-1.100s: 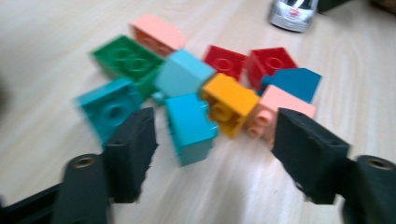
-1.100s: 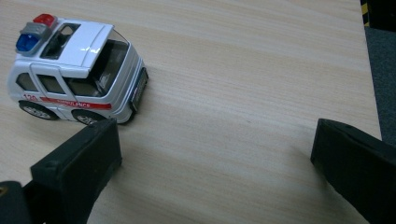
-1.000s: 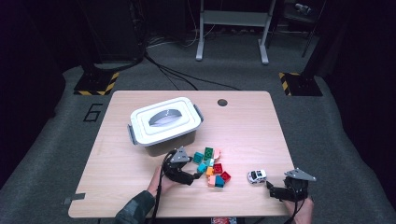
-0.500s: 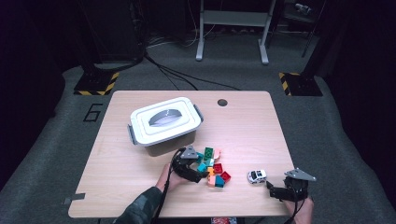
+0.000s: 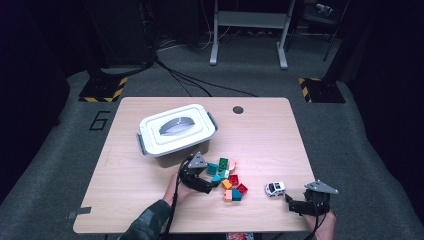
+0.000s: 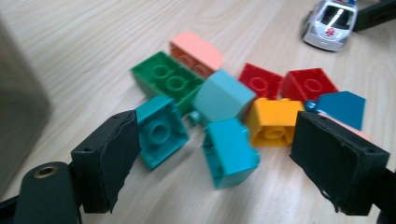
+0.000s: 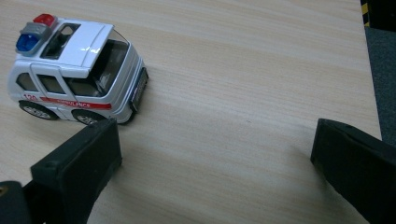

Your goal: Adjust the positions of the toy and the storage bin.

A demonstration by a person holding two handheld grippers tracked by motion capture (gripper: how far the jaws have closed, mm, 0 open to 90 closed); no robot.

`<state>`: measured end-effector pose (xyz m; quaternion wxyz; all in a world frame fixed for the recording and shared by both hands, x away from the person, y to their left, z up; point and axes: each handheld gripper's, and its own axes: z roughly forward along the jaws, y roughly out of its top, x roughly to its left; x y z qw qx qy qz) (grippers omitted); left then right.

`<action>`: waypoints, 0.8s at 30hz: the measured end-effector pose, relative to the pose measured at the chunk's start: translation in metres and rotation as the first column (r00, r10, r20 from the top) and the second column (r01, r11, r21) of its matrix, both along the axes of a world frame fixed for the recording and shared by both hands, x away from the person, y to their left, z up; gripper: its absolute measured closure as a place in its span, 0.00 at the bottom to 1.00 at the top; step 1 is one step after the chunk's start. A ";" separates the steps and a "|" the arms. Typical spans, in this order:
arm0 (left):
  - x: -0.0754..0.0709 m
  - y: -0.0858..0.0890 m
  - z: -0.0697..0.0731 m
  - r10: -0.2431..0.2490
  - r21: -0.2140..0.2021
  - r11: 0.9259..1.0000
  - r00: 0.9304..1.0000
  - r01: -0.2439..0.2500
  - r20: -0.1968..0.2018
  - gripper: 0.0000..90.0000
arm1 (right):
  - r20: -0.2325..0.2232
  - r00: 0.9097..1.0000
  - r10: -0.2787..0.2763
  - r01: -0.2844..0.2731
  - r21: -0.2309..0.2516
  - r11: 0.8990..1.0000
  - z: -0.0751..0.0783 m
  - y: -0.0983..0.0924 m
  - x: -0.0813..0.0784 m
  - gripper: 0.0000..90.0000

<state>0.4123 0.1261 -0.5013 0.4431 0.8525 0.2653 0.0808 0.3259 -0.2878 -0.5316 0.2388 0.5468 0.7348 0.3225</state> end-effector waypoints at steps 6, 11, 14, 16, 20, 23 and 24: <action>0.009 0.003 -0.010 -0.001 -0.013 1.000 0.997 0.000 -0.072 0.15 | 0.001 1.000 0.000 0.000 0.000 1.000 0.000 0.000 0.000 0.01; 0.009 -0.008 -0.014 -0.037 -0.010 0.999 0.995 0.036 -0.088 0.15 | 0.000 1.000 -0.001 0.001 0.000 1.000 0.000 0.000 0.000 0.01; 0.008 -0.014 -0.015 -0.052 -0.009 0.999 0.994 0.051 -0.092 0.15 | 0.001 1.000 -0.001 0.001 0.000 1.000 0.000 0.000 0.000 0.01; 0.007 -0.017 -0.016 -0.056 -0.010 0.998 0.994 0.055 -0.095 0.15 | 0.001 1.000 -0.001 0.001 0.000 1.000 0.000 0.000 0.000 0.01; 0.006 -0.019 -0.010 -0.063 0.012 0.998 0.995 0.064 -0.083 0.15 | -0.001 1.000 0.001 -0.001 0.000 1.000 0.000 0.000 0.000 0.01; 0.002 -0.012 0.000 -0.055 0.014 0.998 0.997 0.056 -0.061 0.15 | -0.006 1.000 -0.007 0.007 0.003 1.000 0.000 0.001 0.000 0.01; 0.001 -0.011 0.002 -0.053 0.010 0.999 0.997 0.054 -0.057 0.15 | 0.001 1.000 0.001 -0.001 -0.001 1.000 0.000 0.000 0.000 0.01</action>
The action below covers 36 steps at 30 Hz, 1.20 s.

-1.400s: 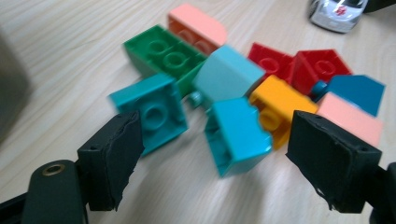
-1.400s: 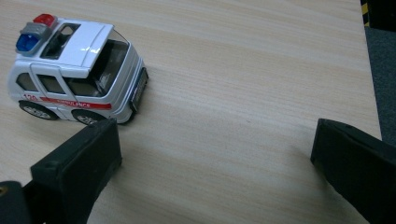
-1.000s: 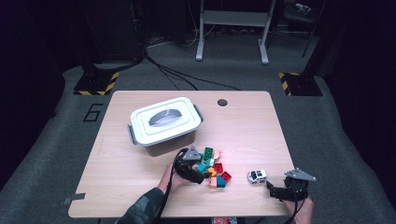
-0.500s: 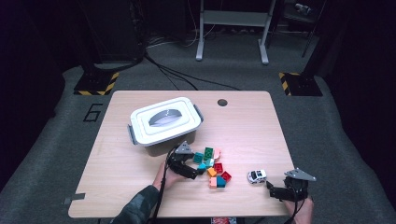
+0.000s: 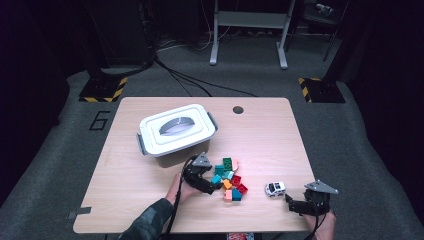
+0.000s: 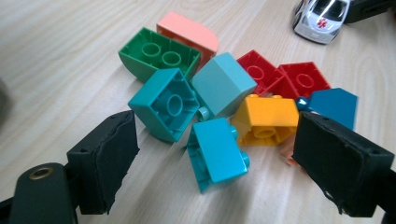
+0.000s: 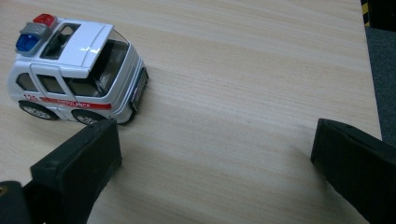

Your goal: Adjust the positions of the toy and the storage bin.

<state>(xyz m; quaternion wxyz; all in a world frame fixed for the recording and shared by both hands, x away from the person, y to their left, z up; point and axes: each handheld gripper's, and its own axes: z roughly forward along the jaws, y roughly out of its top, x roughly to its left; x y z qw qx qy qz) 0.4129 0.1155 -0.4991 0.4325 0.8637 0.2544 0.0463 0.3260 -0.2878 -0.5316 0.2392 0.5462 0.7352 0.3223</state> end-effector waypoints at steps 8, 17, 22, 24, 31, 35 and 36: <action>-0.015 0.012 0.024 -0.012 0.001 1.000 0.999 0.011 0.045 0.12 | -0.001 1.000 -0.001 0.001 0.000 1.000 0.000 0.000 0.000 0.01; -0.016 0.037 0.054 0.029 -0.003 1.000 0.996 -0.029 0.088 0.07 | -0.004 1.000 -0.008 0.008 0.003 1.000 0.000 0.001 0.000 0.01; -0.019 0.050 0.072 0.037 -0.001 0.999 0.993 -0.037 0.112 0.05 | -0.005 1.000 -0.008 0.008 0.002 1.000 0.000 0.001 0.000 0.01; -0.021 0.055 0.082 0.039 -0.007 0.999 0.992 -0.038 0.122 0.05 | -0.007 1.000 -0.009 0.009 0.002 1.000 0.000 0.001 0.001 0.01; -0.013 0.076 0.108 0.091 -0.020 0.996 0.982 -0.089 0.167 0.03 | -0.006 1.000 -0.009 0.009 0.002 1.000 0.000 0.001 0.000 0.01; -0.001 0.088 0.121 0.134 -0.012 0.991 0.972 -0.135 0.193 0.03 | -0.006 1.000 -0.008 0.008 0.002 1.000 0.000 0.001 0.000 0.01; 0.003 0.092 0.124 0.143 -0.007 0.989 0.969 -0.145 0.202 0.03 | -0.005 1.000 -0.009 0.009 0.002 1.000 0.000 0.001 0.000 0.01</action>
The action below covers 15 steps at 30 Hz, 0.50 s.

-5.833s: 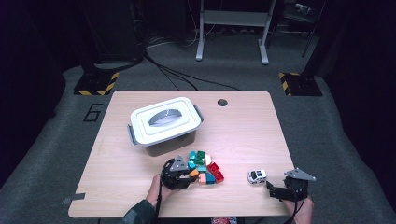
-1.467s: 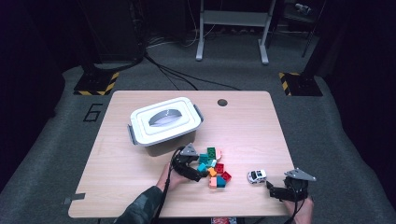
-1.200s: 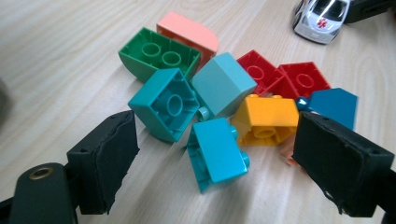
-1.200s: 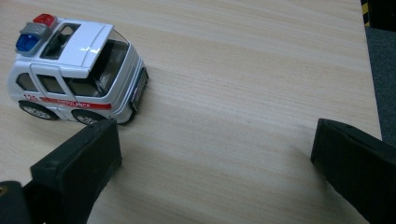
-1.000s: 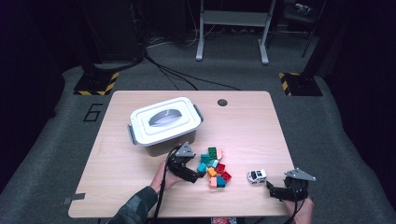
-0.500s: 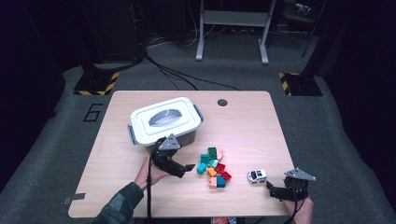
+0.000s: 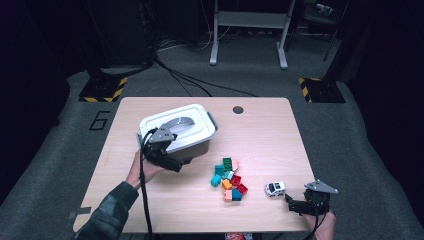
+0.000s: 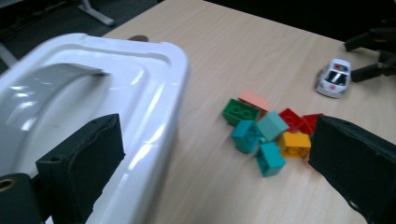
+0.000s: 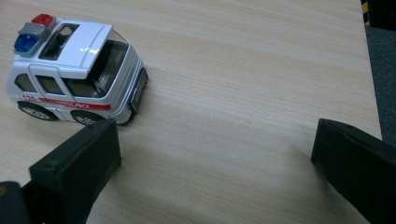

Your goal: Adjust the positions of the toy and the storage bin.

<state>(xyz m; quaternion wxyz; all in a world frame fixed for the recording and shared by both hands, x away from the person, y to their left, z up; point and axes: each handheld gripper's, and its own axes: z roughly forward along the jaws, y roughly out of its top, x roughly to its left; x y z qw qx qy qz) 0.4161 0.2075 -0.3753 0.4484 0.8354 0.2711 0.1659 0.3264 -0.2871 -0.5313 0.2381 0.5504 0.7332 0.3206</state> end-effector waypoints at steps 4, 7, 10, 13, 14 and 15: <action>0.018 0.016 0.010 0.052 0.011 0.999 0.998 -0.052 0.025 0.05 | 0.000 1.000 0.000 0.000 0.000 1.000 0.000 0.000 0.000 0.01; 0.036 0.028 0.013 0.100 0.031 0.994 0.995 -0.101 0.030 0.05 | 0.000 1.000 0.000 0.000 0.000 1.000 0.000 0.000 0.000 0.01; 0.052 0.033 0.012 0.122 0.053 0.991 0.992 -0.122 0.007 0.04 | 0.000 1.000 0.000 0.000 0.000 1.000 0.000 0.000 0.000 0.01; 0.066 0.035 0.006 0.145 0.069 0.987 0.989 -0.144 -0.002 0.05 | 0.000 1.000 0.002 -0.002 0.000 1.000 0.000 0.000 0.000 0.01; 0.070 0.035 0.004 0.141 0.083 0.987 0.990 -0.140 -0.009 0.08 | -0.001 1.000 0.001 -0.001 0.000 1.000 0.000 0.000 0.000 0.01; 0.074 0.035 0.002 0.145 0.087 0.986 0.989 -0.144 -0.011 0.10 | -0.001 1.000 0.002 -0.002 0.000 1.000 0.000 0.000 0.000 0.01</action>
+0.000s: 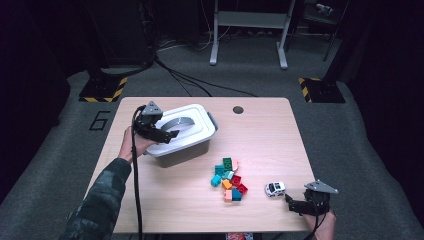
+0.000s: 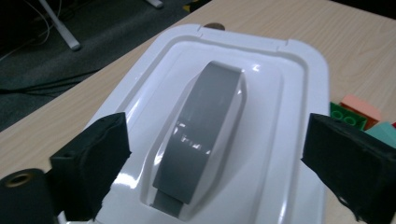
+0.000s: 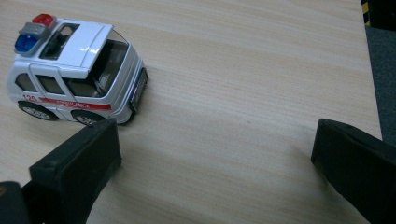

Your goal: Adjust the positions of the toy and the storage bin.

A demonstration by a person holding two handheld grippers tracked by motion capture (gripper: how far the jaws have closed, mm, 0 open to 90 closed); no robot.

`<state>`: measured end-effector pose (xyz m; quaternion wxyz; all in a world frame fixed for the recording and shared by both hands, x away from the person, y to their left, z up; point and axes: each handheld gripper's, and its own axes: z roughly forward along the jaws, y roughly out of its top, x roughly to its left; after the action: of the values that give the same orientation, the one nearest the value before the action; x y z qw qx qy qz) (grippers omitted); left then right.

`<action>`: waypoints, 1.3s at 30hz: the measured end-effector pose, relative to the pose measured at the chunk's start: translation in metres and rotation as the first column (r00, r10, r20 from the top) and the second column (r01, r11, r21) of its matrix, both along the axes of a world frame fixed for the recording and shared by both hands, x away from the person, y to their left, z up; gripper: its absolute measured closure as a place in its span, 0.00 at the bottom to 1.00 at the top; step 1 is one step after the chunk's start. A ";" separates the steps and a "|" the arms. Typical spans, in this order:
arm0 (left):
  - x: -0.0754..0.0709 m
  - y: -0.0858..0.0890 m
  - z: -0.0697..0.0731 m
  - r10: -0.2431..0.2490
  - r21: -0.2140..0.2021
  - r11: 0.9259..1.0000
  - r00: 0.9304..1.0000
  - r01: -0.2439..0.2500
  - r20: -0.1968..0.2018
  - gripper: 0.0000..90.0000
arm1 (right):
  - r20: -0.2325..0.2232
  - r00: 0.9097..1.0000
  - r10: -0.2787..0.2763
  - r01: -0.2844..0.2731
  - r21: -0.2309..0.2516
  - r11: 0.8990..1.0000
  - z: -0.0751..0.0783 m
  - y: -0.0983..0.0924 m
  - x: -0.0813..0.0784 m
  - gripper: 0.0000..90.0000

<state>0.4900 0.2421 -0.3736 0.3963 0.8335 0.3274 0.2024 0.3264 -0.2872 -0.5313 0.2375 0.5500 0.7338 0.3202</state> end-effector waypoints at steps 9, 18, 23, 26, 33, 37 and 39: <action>0.015 -0.001 -0.009 -0.006 0.008 1.000 1.000 0.006 -0.012 0.51 | 0.002 1.000 0.004 -0.004 0.001 1.000 0.000 0.000 0.000 0.01; 0.012 -0.010 -0.010 -0.039 0.034 0.999 0.999 0.039 0.003 0.65 | 0.003 1.000 0.002 -0.002 0.001 1.000 0.000 0.000 0.000 0.01; 0.009 -0.020 -0.009 -0.059 0.031 0.998 0.998 0.060 -0.015 0.70 | 0.002 1.000 0.003 -0.003 0.001 1.000 0.000 0.000 0.000 0.01; 0.006 -0.028 -0.009 -0.062 0.029 0.998 0.998 0.062 -0.022 0.72 | 0.003 1.000 0.002 -0.002 0.001 1.000 0.000 0.000 0.000 0.01; 0.001 -0.038 -0.008 -0.035 0.027 0.999 0.999 0.036 -0.040 0.74 | 0.003 1.000 0.001 -0.001 0.001 1.000 0.000 0.000 0.000 0.01; 0.000 -0.042 -0.008 -0.019 0.000 1.000 0.998 0.019 -0.059 0.74 | 0.003 1.000 0.001 -0.001 0.001 1.000 0.000 0.000 0.000 0.01; -0.001 -0.045 -0.008 -0.010 -0.005 1.000 0.998 0.010 -0.063 0.74 | 0.003 1.000 0.001 -0.001 0.001 1.000 0.000 0.000 0.000 0.01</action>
<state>0.4890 0.1975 -0.3816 0.3888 0.8402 0.3361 0.1732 0.3263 -0.2873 -0.5315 0.2381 0.5494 0.7336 0.3215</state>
